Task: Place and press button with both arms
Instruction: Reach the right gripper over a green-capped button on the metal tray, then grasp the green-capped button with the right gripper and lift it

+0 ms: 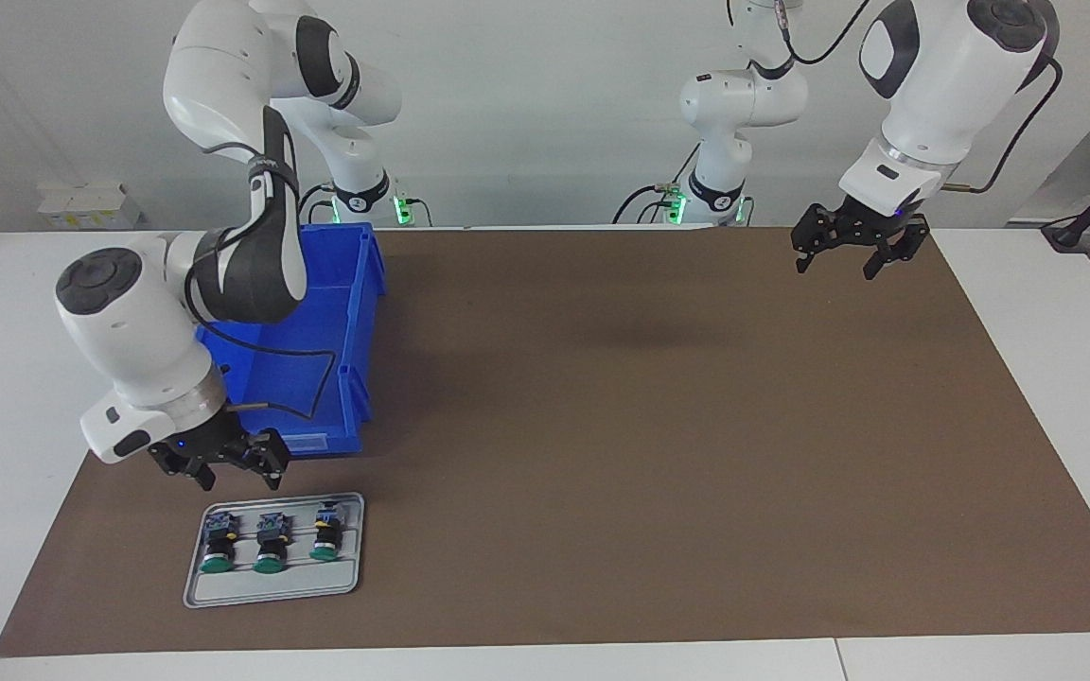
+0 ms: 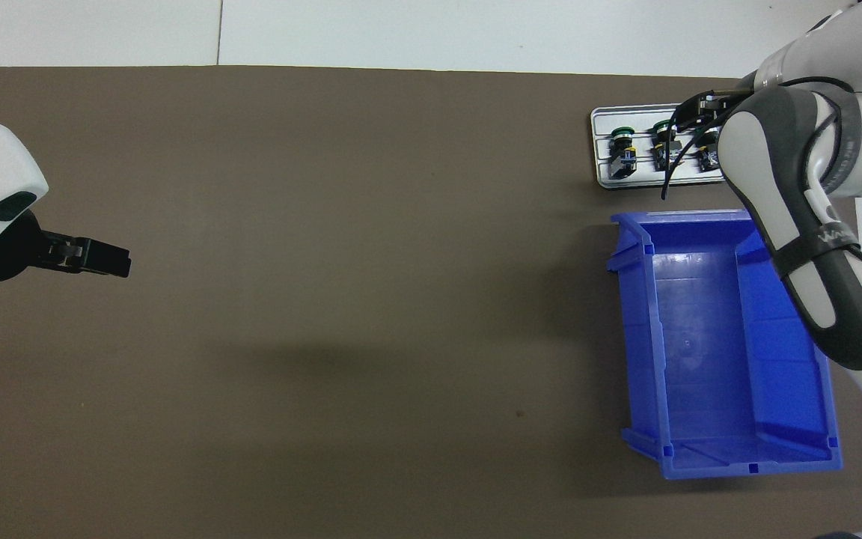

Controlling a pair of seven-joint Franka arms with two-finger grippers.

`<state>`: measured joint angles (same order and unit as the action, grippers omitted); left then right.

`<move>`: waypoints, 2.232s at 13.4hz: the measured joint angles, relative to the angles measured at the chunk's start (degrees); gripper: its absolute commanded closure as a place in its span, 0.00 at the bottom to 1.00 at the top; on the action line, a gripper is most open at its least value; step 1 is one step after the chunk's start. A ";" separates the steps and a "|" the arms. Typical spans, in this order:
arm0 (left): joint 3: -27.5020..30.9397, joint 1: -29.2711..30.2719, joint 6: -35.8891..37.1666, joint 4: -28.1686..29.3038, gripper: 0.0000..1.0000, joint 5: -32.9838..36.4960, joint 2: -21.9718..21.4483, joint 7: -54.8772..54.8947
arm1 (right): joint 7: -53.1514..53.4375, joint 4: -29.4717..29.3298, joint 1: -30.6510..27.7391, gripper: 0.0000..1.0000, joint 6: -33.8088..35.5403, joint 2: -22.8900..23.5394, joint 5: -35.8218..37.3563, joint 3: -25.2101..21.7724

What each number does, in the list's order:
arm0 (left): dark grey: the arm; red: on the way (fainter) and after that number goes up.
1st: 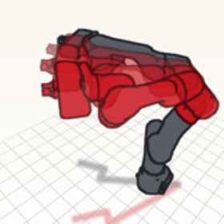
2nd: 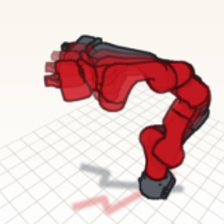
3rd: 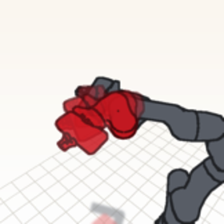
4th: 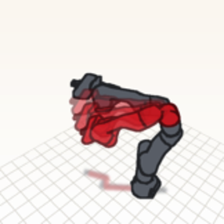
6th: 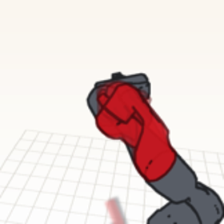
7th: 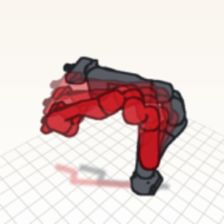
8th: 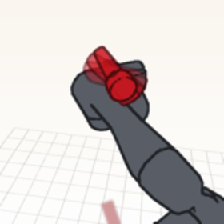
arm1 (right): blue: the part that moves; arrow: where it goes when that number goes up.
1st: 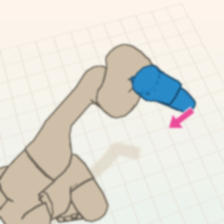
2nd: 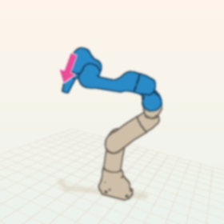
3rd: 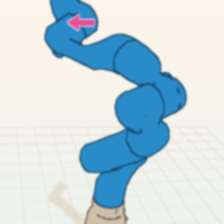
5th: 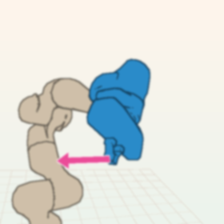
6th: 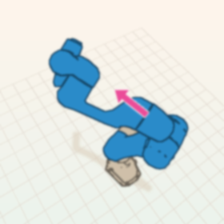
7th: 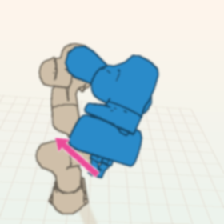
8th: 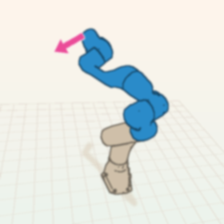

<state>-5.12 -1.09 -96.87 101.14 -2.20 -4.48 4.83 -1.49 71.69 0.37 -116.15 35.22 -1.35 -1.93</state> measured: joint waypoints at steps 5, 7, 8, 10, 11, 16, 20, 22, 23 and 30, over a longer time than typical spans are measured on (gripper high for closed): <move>0.00 0.00 0.00 0.00 0.00 0.00 0.00 0.00 | -7.56 -0.80 -0.50 0.12 -3.80 5.64 -0.09 0.43; 0.00 0.00 0.00 0.00 0.00 0.00 0.00 0.00 | -10.16 -0.96 -1.76 0.14 -4.45 7.28 -0.10 1.92; 0.00 0.00 0.00 0.00 0.00 0.00 0.00 0.00 | -11.14 -1.06 -2.40 0.15 -4.89 7.96 -0.10 2.66; 0.00 0.00 0.00 0.00 0.00 0.00 0.00 0.00 | -12.81 -1.15 -2.96 0.18 -5.44 8.89 -0.10 3.08; 0.00 0.00 0.00 0.00 0.00 0.00 0.00 0.00 | -13.12 -1.15 -3.03 0.19 -5.55 9.13 -0.09 3.08; 0.00 0.00 0.00 0.00 0.00 0.00 0.00 0.00 | -14.15 -1.11 -3.45 0.28 -8.21 9.52 0.26 3.07; 0.00 0.00 0.00 0.00 0.00 0.00 0.00 0.00 | -14.19 -0.42 -3.64 0.29 -8.46 9.71 0.28 3.07; 0.00 0.00 0.00 0.00 0.00 0.00 0.00 0.00 | -14.24 0.49 -3.76 0.29 -8.48 9.74 0.28 3.07; 0.00 0.00 0.00 0.00 0.00 0.00 0.00 0.00 | -14.25 0.75 -3.76 0.31 -8.50 9.74 0.28 3.09; 0.00 0.00 0.00 0.00 0.00 0.00 0.00 0.00 | -13.83 0.87 -3.70 1.00 -10.41 9.72 0.18 3.58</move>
<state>-5.12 -1.09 -96.87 101.14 -2.20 -4.48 4.83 -15.32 72.56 -3.33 -126.56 44.93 -1.16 1.65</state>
